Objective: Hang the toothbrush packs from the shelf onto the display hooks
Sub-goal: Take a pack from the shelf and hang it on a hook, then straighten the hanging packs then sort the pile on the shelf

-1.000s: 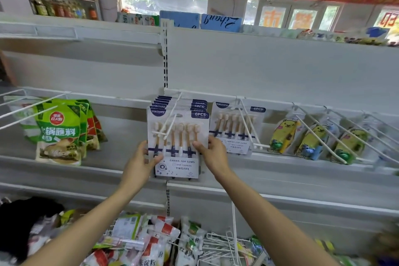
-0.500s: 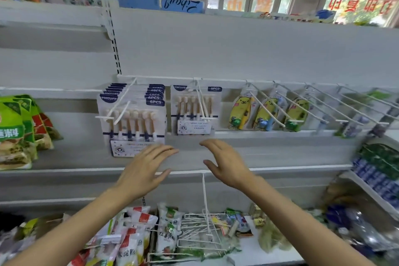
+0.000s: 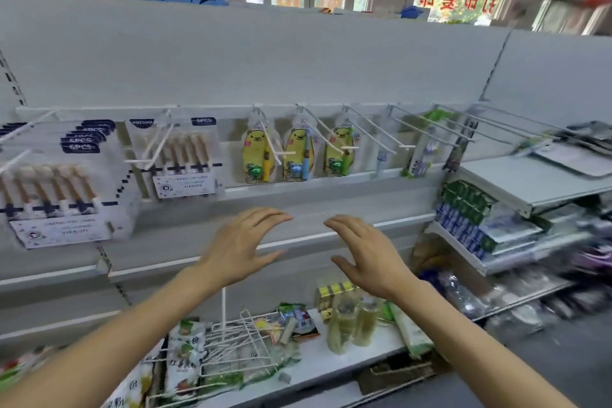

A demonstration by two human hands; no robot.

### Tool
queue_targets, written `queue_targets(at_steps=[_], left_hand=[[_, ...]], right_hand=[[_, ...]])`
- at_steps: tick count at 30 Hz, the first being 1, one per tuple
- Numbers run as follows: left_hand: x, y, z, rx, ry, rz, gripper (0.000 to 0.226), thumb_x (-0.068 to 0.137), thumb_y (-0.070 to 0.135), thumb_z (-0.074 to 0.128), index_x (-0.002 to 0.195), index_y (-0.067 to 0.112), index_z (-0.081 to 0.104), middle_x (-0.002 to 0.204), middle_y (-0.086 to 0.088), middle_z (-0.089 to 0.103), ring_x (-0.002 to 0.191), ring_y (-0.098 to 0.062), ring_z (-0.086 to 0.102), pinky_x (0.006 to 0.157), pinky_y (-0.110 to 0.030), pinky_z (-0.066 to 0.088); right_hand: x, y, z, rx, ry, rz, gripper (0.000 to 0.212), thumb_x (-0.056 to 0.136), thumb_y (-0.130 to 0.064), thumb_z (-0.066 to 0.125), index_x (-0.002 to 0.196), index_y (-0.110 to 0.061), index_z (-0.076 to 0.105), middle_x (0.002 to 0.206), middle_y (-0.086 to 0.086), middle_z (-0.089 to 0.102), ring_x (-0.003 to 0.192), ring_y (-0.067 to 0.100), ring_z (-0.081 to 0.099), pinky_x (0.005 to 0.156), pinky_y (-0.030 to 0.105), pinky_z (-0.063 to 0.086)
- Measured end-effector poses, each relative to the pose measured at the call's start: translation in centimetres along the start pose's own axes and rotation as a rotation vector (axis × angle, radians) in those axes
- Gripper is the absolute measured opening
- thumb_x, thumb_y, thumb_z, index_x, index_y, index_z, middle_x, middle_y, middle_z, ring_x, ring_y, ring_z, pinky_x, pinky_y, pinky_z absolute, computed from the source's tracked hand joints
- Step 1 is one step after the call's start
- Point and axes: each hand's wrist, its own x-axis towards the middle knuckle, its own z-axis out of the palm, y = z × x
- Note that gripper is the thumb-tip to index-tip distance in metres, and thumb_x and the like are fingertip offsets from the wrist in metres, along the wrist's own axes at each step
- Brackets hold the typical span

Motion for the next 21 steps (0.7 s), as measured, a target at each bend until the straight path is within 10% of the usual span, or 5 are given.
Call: queue_targets(at_steps=[21], left_hand=[[23.9,28.5,15.4,-0.049,-0.013,0.163,0.058,0.089,0.058,0.058,0.141,0.035,0.045,0.141,0.013,0.052,0.126,-0.009,0.051,0.099,-0.028,0.048]], right_hand=[[-19.6,32.4,-13.5,-0.093,0.018,0.175,0.063,0.088,-0.037,0.067,0.144,-0.018,0.045,0.144,-0.002,0.05,0.133,0.02,0.046,0.111,0.032,0.036]])
